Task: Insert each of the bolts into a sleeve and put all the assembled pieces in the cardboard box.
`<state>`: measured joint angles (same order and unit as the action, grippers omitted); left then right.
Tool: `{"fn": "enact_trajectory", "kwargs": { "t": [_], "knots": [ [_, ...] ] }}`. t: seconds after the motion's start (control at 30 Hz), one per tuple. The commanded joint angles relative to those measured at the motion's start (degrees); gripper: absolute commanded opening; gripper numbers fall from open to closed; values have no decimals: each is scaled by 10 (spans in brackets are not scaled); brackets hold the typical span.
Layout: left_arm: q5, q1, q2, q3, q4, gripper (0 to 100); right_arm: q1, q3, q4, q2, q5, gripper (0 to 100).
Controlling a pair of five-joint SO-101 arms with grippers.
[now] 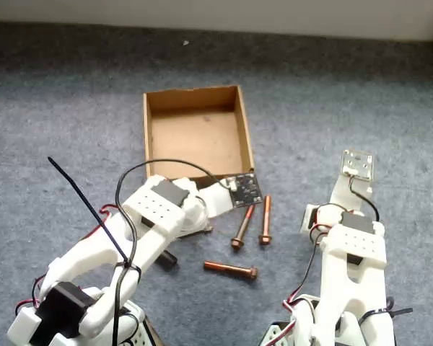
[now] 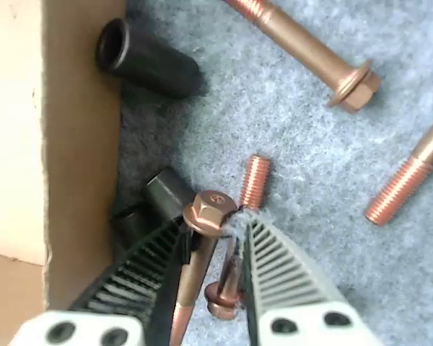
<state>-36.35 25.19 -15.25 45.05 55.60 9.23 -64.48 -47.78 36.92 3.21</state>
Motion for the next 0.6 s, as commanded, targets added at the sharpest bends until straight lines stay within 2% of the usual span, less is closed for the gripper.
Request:
{"fn": "enact_trajectory", "kwargs": {
  "t": [0.0,0.2,0.4,0.57],
  "knots": [
    [43,7,-2,-63,46,5,5,3,7,5,-4,5],
    [116,7,-35,-146,151,5,5,5,-4,7,-1,5],
    [167,1,-219,-153,193,5,0,43,-84,25,1,5],
    [207,1,-344,-153,216,6,-45,89,-154,129,1,5]
  ]
}}
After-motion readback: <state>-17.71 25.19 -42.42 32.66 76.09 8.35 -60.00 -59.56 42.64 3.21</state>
